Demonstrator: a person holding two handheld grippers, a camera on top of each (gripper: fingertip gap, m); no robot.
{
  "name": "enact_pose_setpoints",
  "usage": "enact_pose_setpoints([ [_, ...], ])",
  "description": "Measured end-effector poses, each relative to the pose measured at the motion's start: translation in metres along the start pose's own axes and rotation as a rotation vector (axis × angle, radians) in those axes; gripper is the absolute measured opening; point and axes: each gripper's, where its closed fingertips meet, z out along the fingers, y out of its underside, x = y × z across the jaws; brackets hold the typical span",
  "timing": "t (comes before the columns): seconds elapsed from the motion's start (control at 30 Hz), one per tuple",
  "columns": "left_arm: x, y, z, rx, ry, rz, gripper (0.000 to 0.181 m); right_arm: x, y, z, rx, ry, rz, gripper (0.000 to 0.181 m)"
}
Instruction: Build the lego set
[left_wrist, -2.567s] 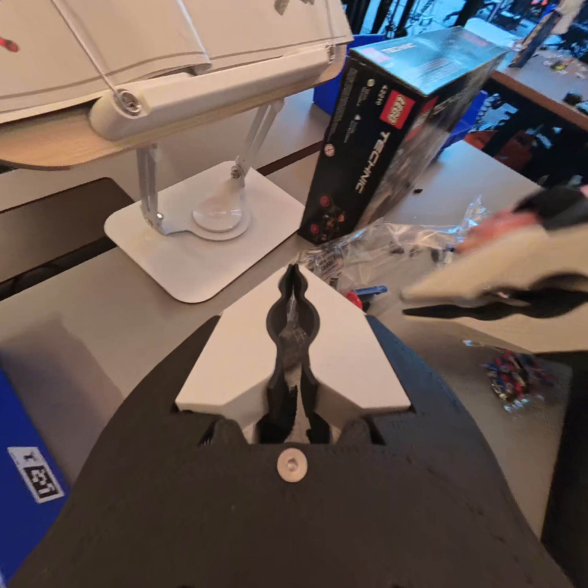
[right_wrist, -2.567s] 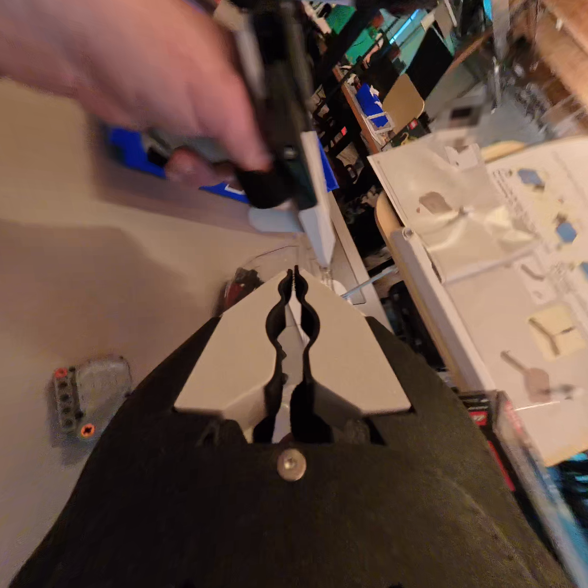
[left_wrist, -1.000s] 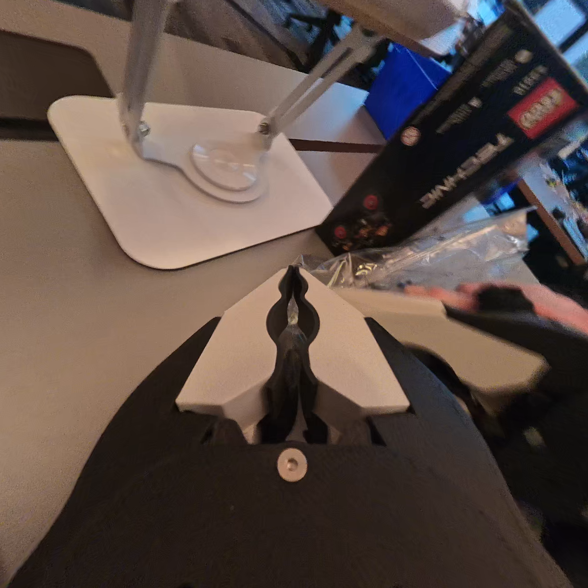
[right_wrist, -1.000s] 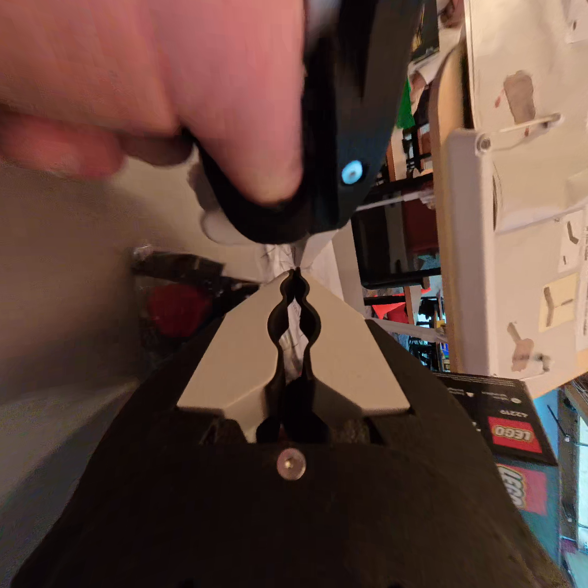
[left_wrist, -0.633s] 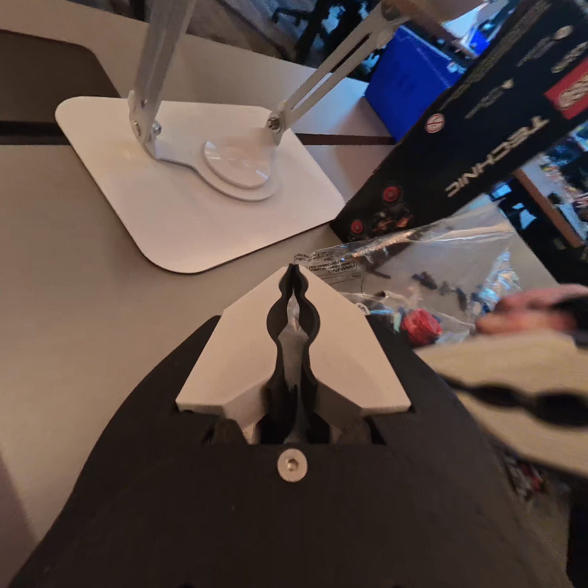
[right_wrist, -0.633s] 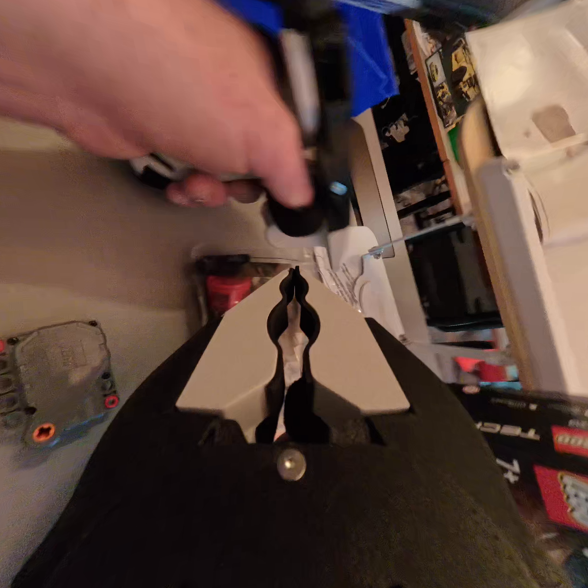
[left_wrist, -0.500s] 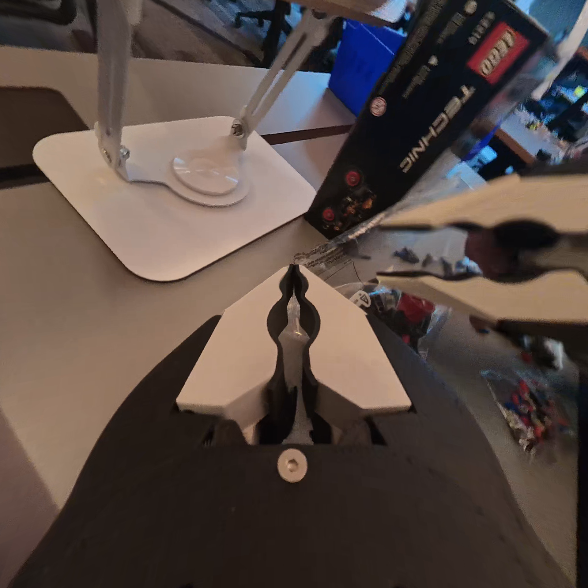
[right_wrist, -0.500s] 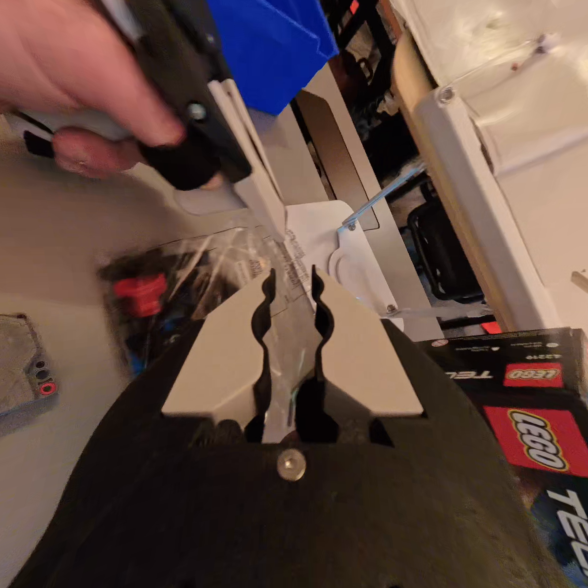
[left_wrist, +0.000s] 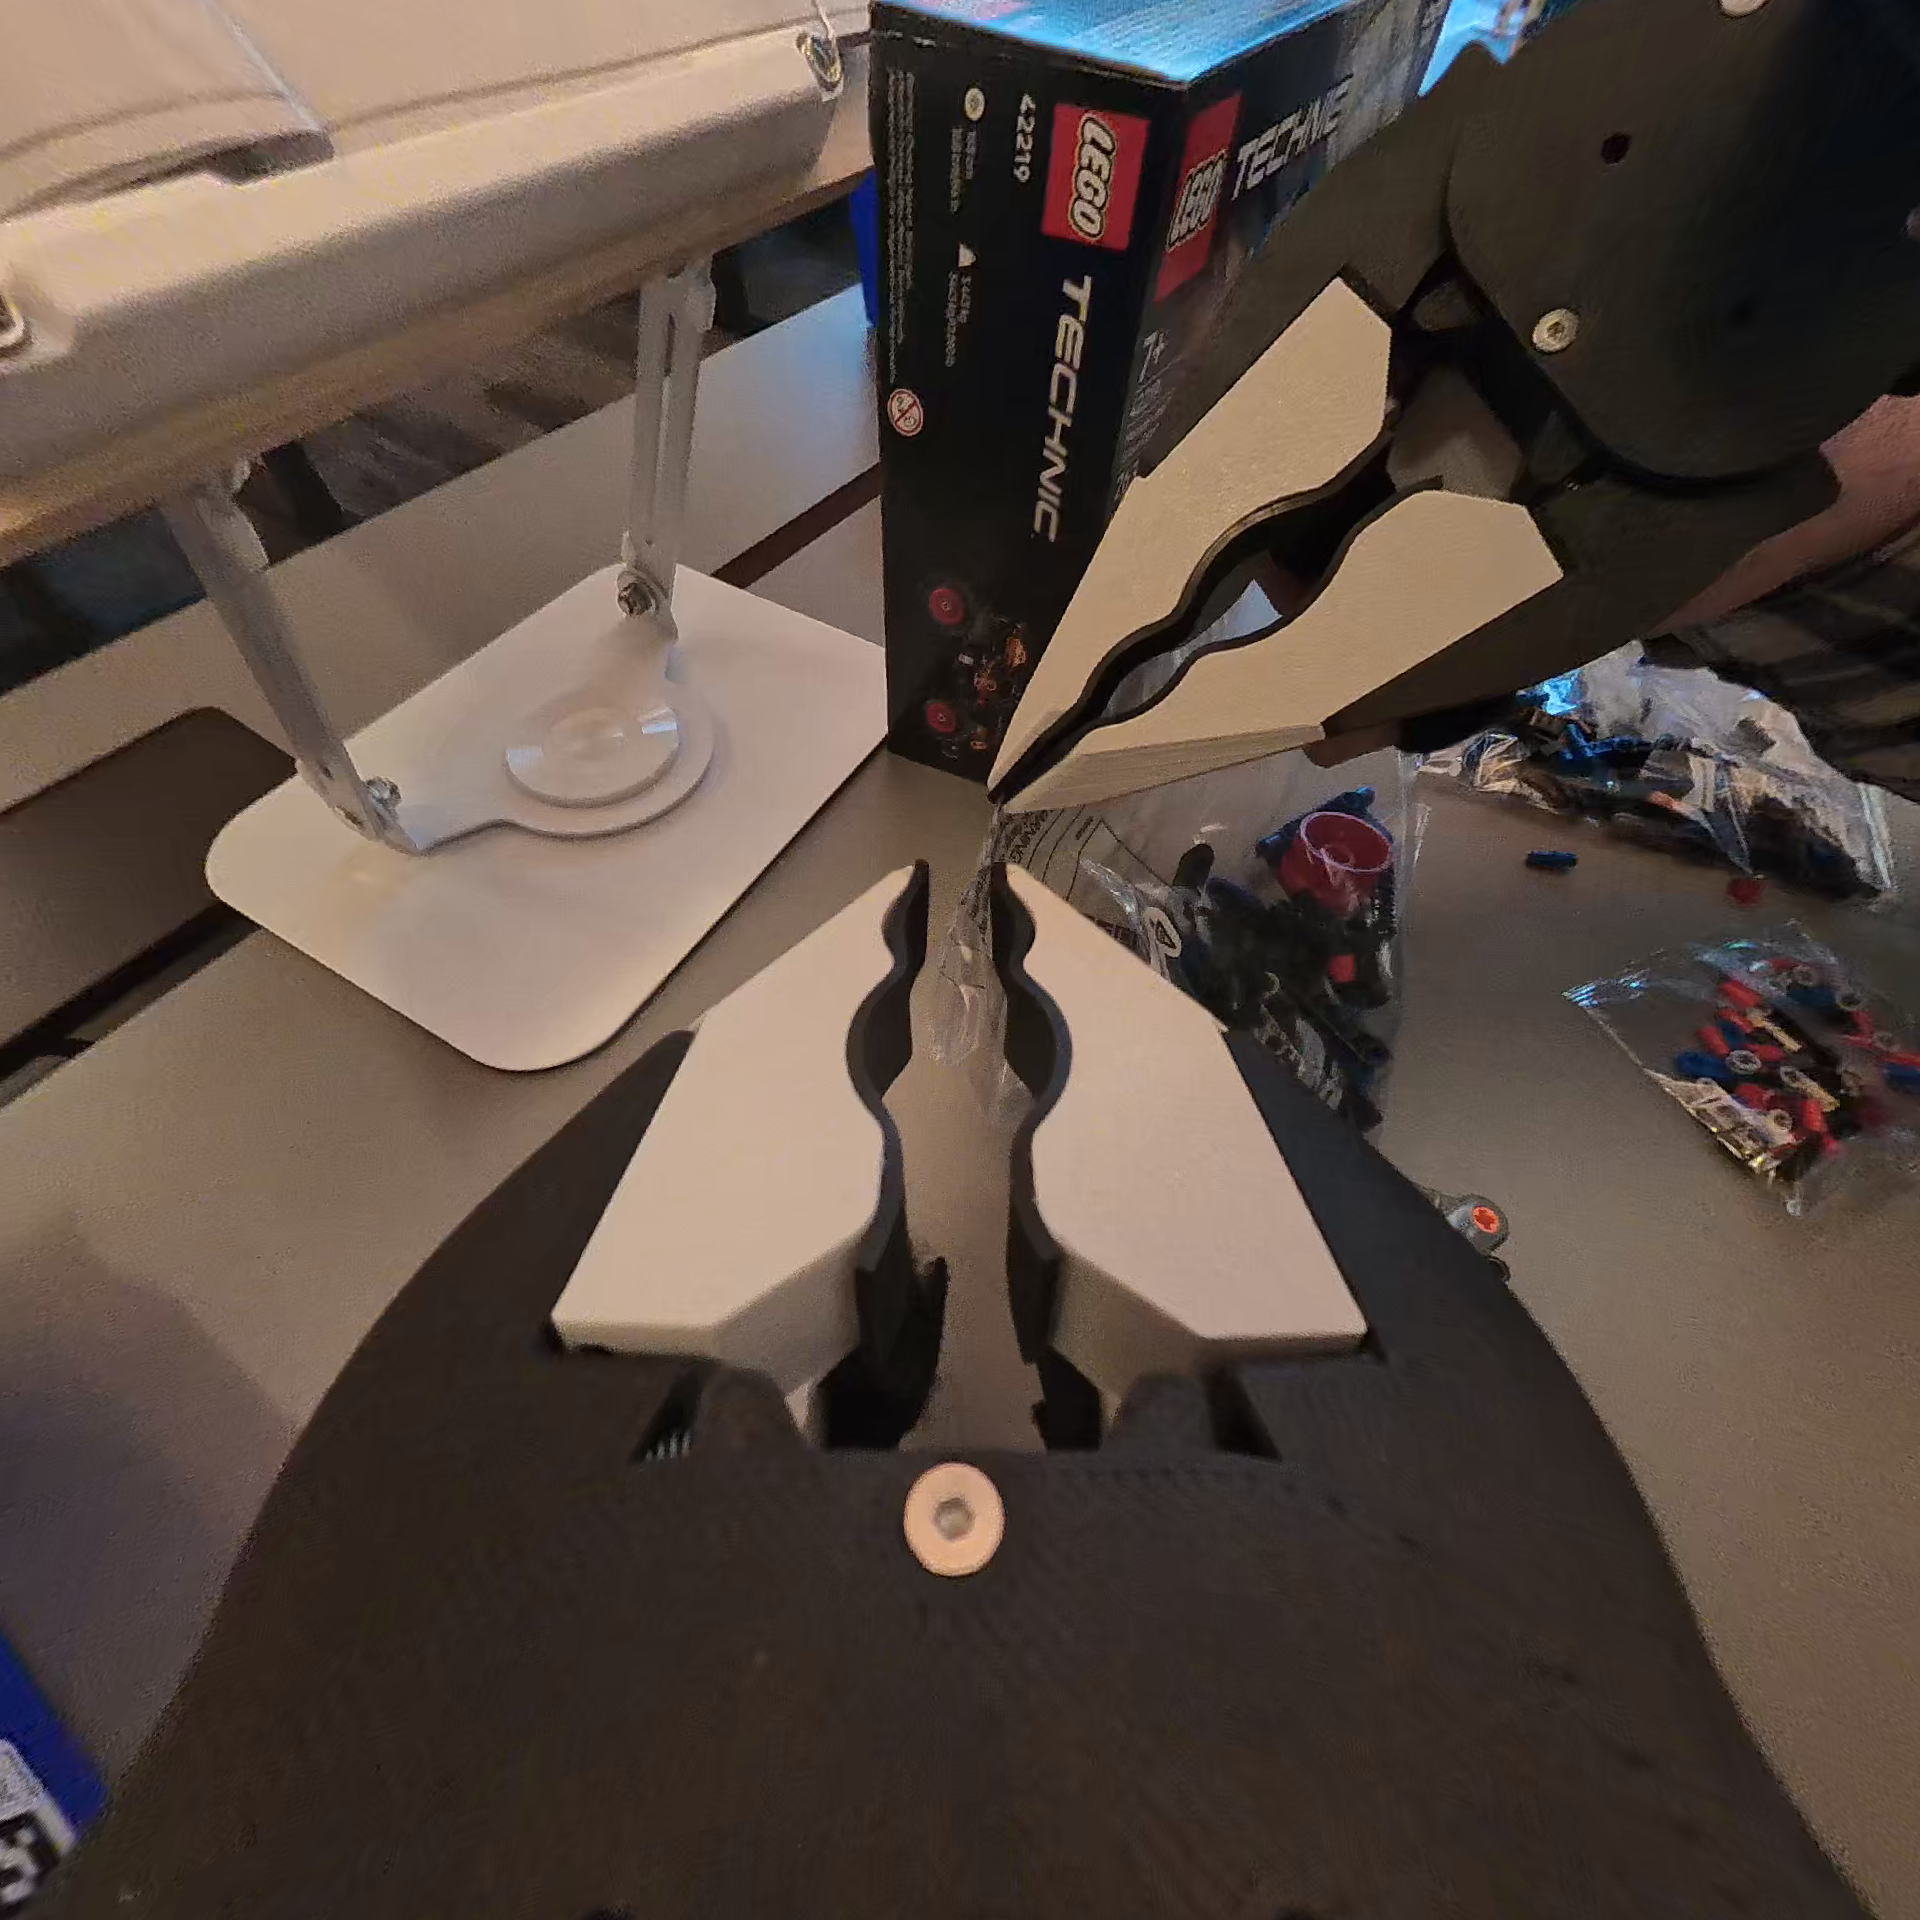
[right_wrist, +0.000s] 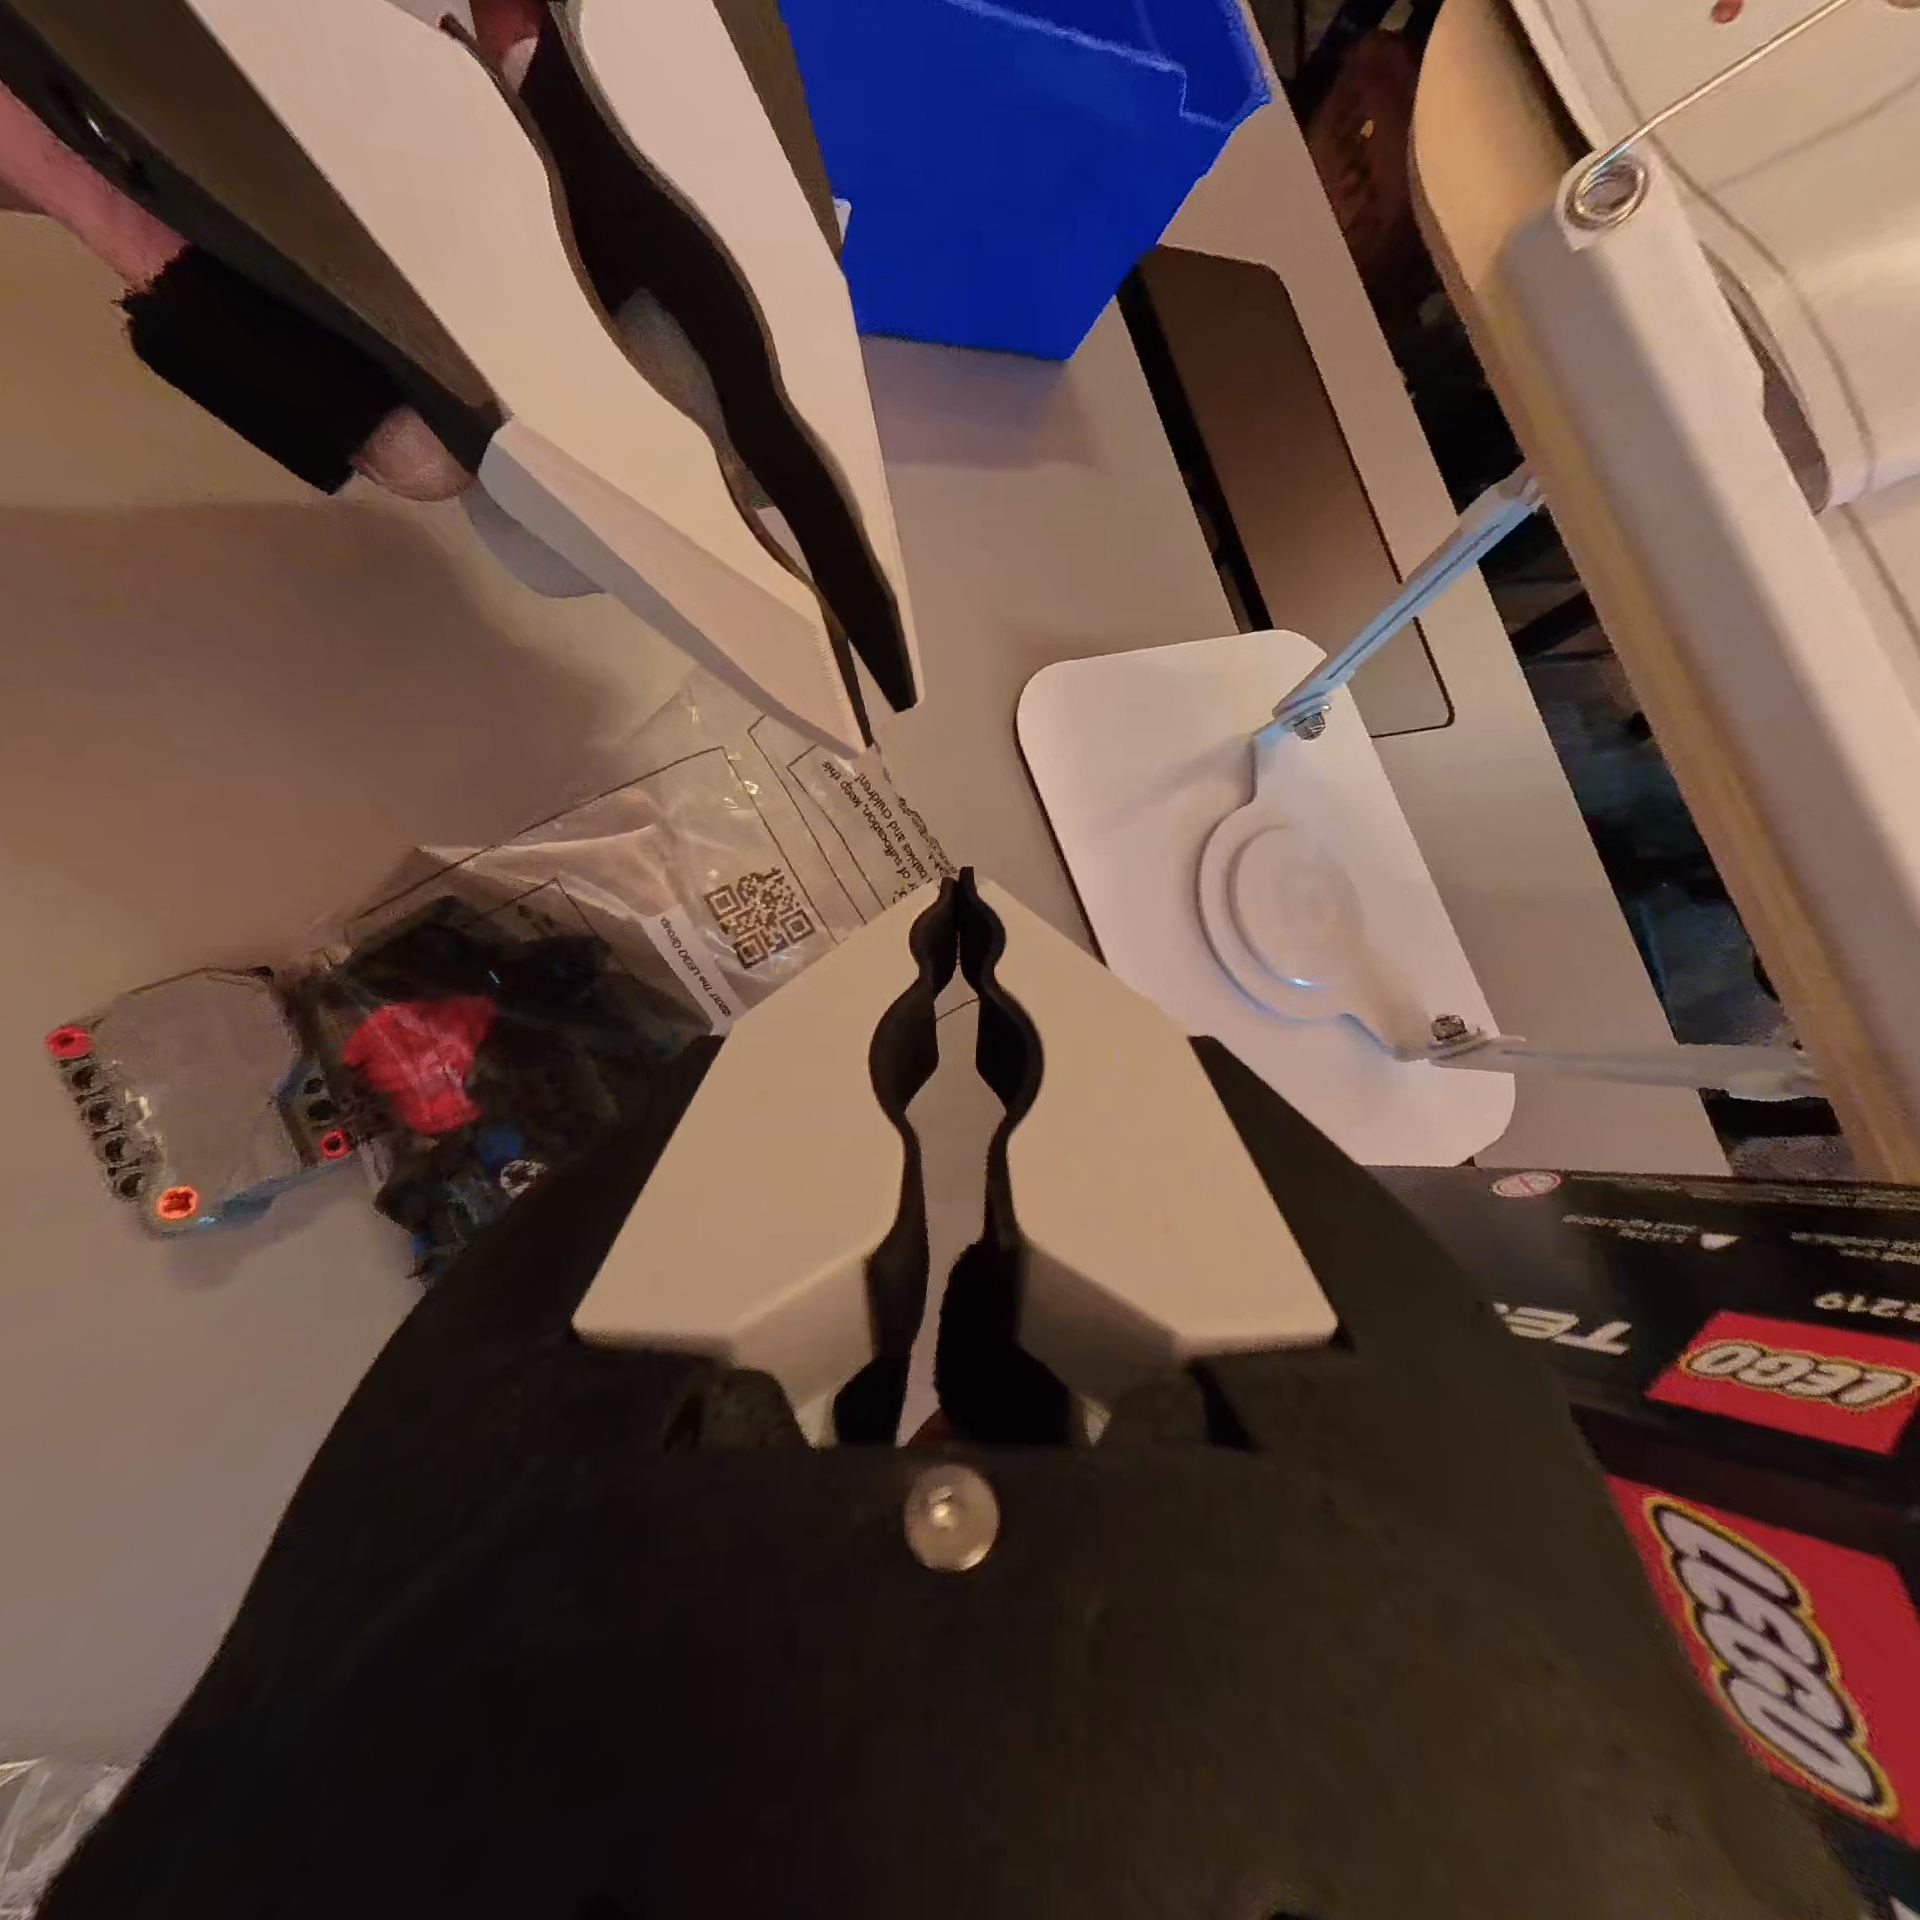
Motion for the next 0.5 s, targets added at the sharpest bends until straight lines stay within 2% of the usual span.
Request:
enact_pose_setpoints([
  [0.13,0.000,0.010,0.011,-0.092,-0.016,0.067,0.013,-0.004,-0.006,-0.003,0.030,-0.007,-0.004,0.000],
  [0.23,0.006,0.004,0.015,-0.056,0.029,0.052,0.001,-0.004,-0.006,-0.003,0.012,0.005,-0.028,0.000],
  [0.5,0.012,0.001,0.013,-0.059,0.077,0.101,0.000,-0.004,-0.013,-0.002,0.031,0.018,-0.083,0.000],
])
